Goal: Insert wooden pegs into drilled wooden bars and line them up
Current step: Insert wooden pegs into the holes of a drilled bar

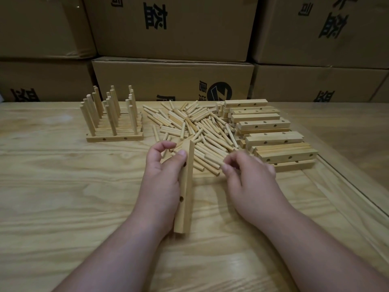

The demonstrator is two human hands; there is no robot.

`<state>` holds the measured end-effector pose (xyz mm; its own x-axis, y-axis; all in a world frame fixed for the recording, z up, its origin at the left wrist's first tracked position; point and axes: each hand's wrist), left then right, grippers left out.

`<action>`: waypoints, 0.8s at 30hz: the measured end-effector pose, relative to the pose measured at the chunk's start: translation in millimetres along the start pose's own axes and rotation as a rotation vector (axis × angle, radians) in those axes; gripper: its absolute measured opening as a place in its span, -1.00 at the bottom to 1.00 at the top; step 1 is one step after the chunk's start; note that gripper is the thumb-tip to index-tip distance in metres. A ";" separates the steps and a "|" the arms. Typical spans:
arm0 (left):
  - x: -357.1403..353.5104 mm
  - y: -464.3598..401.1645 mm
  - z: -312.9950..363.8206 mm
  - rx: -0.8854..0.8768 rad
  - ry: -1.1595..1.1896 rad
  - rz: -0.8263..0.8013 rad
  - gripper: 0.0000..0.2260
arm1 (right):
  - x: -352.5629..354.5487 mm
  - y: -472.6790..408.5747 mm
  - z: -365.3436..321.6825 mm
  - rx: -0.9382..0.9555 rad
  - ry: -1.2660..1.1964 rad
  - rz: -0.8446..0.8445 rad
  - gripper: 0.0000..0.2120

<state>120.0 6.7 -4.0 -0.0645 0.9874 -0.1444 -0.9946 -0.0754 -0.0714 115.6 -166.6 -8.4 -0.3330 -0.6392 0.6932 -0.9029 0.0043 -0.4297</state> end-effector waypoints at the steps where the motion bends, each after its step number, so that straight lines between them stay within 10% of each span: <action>1: 0.3 0.8 1.1 0.000 0.018 -0.007 -0.85 | 1.0 0.3 -1.9 0.002 -0.108 0.024 -0.92; 9: -0.1 -0.9 -2.9 0.012 0.098 -0.010 -0.84 | 6.7 11.0 -18.2 0.174 -0.475 -0.106 -0.93; 15: -3.3 -5.6 -9.1 0.048 0.117 0.070 -0.81 | 4.6 14.4 -22.9 0.024 -0.377 -0.344 -0.51; 24: -1.9 -5.6 -5.7 0.006 0.153 -0.015 -0.81 | 4.1 12.7 -20.5 -0.031 -0.355 -0.328 -0.71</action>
<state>126.2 4.4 -8.9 -0.0372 0.9557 -0.2919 -0.9958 -0.0599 -0.0691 97.2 -153.4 0.9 0.0789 -0.8336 0.5467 -0.9544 -0.2216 -0.2002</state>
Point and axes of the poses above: each hand's wrist, its own y-axis away from the middle knuckle, its own x-axis out of the back of the hand, z = x × y, and after that the axes turned 8 degrees about -y, right-handed
